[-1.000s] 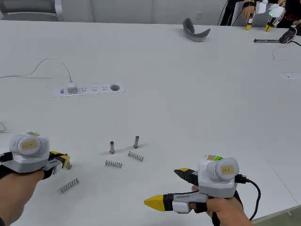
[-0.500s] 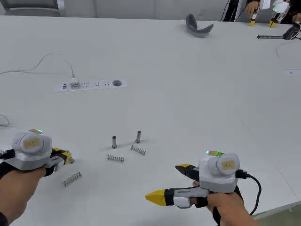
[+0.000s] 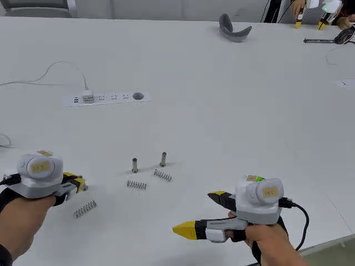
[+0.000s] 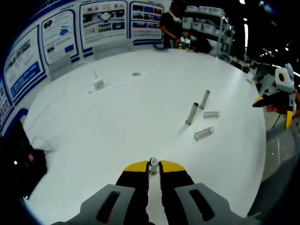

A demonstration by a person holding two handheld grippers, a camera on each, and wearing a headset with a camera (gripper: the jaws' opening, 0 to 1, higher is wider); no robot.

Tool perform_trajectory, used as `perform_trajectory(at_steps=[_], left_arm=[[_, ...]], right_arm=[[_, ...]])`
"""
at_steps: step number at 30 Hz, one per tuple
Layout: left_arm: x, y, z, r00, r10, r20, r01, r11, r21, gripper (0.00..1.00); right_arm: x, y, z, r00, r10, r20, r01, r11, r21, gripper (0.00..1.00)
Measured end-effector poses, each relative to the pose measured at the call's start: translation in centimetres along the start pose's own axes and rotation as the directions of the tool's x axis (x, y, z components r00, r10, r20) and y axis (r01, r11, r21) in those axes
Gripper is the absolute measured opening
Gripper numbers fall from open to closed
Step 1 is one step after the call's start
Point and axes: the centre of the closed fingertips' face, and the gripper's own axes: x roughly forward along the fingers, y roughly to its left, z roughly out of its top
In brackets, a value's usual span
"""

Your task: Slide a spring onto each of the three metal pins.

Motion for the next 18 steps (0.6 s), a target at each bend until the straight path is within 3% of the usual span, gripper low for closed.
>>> perform_trajectory(at_steps=[9, 18], left_arm=[[0.39, -0.23, 0.09, 0.9998, -0.017, 0.003, 0.017, 1.000, -0.015, 0.12], [0.70, 0.01, 0.17, 1.0000, -0.005, 0.001, 0.005, 1.000, -0.014, 0.08]], right_arm=[[-0.01, -0.08, 0.01, 1.0000, 0.000, -0.001, 0.000, 1.000, -0.001, 0.94], [-0.10, -0.07, -0.19, 1.0000, -0.001, -0.008, 0.000, 1.000, -0.006, 0.94]])
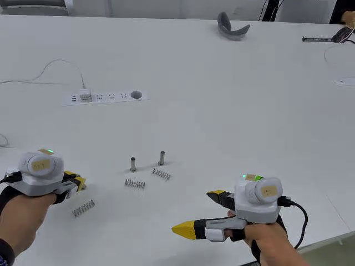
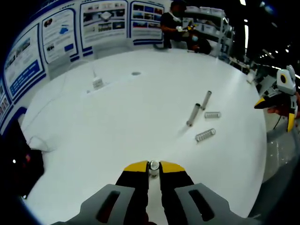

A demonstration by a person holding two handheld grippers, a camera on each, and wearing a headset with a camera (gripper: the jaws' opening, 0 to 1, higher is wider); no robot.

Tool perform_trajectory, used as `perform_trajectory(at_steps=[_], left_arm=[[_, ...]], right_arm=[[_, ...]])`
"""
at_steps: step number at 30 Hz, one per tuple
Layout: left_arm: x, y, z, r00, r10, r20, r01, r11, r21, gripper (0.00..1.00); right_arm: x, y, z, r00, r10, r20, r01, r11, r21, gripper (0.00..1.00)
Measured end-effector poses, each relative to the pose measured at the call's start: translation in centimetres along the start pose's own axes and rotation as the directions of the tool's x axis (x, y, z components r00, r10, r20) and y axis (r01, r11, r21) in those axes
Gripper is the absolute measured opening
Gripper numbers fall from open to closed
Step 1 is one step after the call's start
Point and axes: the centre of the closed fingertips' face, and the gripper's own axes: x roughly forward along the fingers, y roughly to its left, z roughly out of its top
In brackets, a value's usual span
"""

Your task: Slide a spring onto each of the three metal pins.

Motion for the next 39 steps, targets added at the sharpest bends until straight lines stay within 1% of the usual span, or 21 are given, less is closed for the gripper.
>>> perform_trajectory(at_steps=[6, 11, 13, 23, 25, 33, 39], left_arm=[[0.1, 0.0, 0.2, 1.0000, 0.007, 0.006, -0.007, 1.000, -0.017, 0.08], [0.3, -0.2, 1.0, 0.9996, 0.008, 0.028, -0.007, 0.999, -0.038, 0.08], [0.5, -0.2, 1.3, 0.9995, 0.004, 0.031, -0.003, 0.999, -0.044, 0.08], [1.8, -0.8, 2.8, 0.9993, -0.014, 0.036, 0.015, 0.999, -0.031, 0.08], [2.0, -1.0, 3.0, 0.9991, -0.011, 0.040, 0.012, 1.000, -0.028, 0.08], [3.0, -1.6, 2.9, 0.9993, -0.027, 0.026, 0.028, 0.999, -0.023, 0.08], [3.3, -1.8, 3.2, 0.9993, -0.018, 0.032, 0.019, 1.000, -0.013, 0.08]], right_arm=[[0.0, 0.0, 0.0, 1.0000, 0.000, 0.000, 0.000, 1.000, 0.000, 0.94], [0.1, 0.0, 0.0, 1.0000, 0.002, -0.001, -0.002, 1.000, -0.001, 0.94], [0.1, 0.0, 0.0, 1.0000, 0.002, -0.006, -0.002, 1.000, -0.005, 0.94], [0.0, -0.2, -0.3, 1.0000, -0.002, -0.007, 0.002, 1.000, 0.003, 0.94], [-0.1, -0.3, -0.4, 1.0000, -0.005, -0.007, 0.005, 1.000, 0.007, 0.94], [-0.5, -0.9, -0.5, 0.9999, -0.015, -0.002, 0.015, 1.000, 0.018, 0.94], [-0.6, -1.1, -0.5, 0.9998, -0.020, 0.001, 0.020, 1.000, 0.023, 0.94]])
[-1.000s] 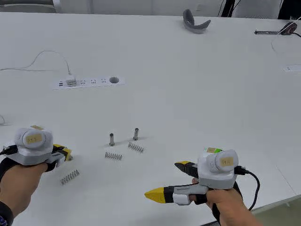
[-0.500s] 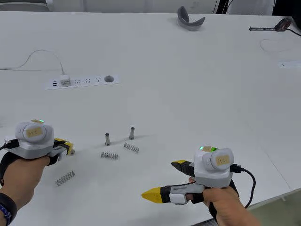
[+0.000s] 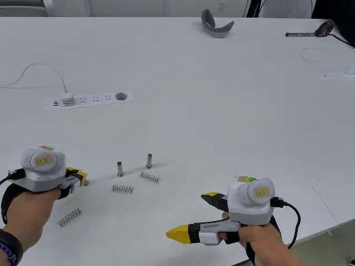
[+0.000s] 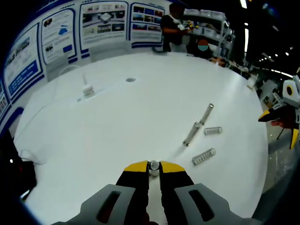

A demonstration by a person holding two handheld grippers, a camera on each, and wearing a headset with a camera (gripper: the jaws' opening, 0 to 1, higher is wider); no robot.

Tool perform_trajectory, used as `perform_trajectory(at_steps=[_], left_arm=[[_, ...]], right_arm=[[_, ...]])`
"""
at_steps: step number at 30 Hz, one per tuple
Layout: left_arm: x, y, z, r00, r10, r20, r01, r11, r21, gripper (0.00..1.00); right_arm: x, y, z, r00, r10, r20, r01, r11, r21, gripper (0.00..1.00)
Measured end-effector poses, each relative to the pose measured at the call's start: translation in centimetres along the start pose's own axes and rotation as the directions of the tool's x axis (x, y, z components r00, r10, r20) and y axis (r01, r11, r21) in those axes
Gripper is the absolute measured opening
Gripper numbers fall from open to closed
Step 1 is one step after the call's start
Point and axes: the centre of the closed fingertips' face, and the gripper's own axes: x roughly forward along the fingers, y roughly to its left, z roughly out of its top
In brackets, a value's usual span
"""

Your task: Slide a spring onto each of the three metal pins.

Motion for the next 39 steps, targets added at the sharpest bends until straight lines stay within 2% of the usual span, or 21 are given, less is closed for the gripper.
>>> perform_trajectory(at_steps=[14, 21, 27, 30, 34, 39], left_arm=[[0.2, -0.3, 0.2, 0.9999, -0.010, -0.005, 0.011, 0.999, 0.039, 0.09], [0.0, -0.3, 0.1, 0.9998, -0.020, -0.010, 0.020, 1.000, 0.016, 0.12], [-0.8, -0.3, 0.0, 0.9998, -0.021, -0.006, 0.021, 1.000, 0.000, 0.18], [-1.4, -0.1, -0.2, 1.0000, -0.005, -0.005, 0.005, 1.000, 0.016, 0.21], [-2.2, -0.1, -0.6, 1.0000, -0.003, -0.001, 0.003, 1.000, 0.009, 0.23], [-3.1, 0.0, -1.8, 0.9999, -0.002, -0.011, 0.002, 1.000, -0.013, 0.26]], right_arm=[[0.2, 0.0, 0.0, 1.0000, 0.003, 0.000, -0.003, 1.000, 0.002, 0.94], [0.2, 0.2, 0.0, 1.0000, 0.005, -0.001, -0.005, 1.000, 0.001, 0.94], [0.2, 0.2, 0.0, 1.0000, 0.007, 0.001, -0.007, 1.000, -0.002, 0.94], [0.3, 0.3, 0.1, 1.0000, 0.009, 0.003, -0.009, 1.000, -0.006, 0.94], [0.4, 0.4, 0.2, 0.9999, 0.014, 0.005, -0.014, 1.000, -0.009, 0.94], [0.6, 0.7, 0.3, 0.9998, 0.020, 0.002, -0.020, 1.000, -0.018, 0.94]])
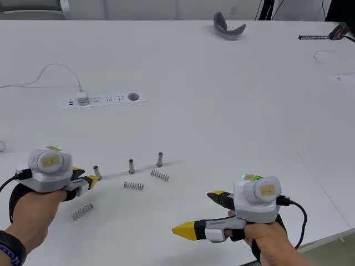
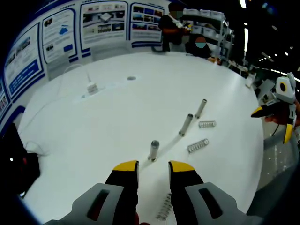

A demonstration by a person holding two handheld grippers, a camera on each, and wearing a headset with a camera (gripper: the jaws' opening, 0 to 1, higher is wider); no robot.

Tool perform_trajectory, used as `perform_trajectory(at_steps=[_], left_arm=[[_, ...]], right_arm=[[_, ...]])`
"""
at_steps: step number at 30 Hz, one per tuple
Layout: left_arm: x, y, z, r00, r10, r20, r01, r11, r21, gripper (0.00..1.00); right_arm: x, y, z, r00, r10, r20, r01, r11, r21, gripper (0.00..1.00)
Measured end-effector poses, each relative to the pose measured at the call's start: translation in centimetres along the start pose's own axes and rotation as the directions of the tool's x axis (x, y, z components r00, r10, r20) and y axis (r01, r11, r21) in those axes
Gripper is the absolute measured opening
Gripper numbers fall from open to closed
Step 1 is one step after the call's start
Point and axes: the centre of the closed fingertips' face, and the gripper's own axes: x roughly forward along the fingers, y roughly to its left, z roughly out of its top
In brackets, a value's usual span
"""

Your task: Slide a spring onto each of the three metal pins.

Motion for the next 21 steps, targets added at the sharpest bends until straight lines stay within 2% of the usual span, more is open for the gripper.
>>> perform_trajectory(at_steps=[10, 14, 21], left_arm=[[-2.1, -0.1, -2.9, 1.0000, -0.003, -0.008, 0.002, 0.999, -0.047, 0.32], [-3.1, 0.1, -4.1, 0.9998, -0.008, -0.016, 0.007, 0.999, -0.043, 0.35], [-4.9, 0.7, -5.3, 0.9997, -0.002, -0.023, 0.000, 0.998, -0.067, 0.38]], right_arm=[[0.6, 0.9, 0.3, 0.9997, 0.021, -0.013, -0.022, 0.999, -0.031, 0.94], [0.9, 1.3, 0.4, 0.9991, 0.036, -0.025, -0.037, 0.998, -0.053, 0.94], [1.5, 1.7, 0.7, 0.9983, 0.048, -0.032, -0.050, 0.996, -0.075, 0.94]])
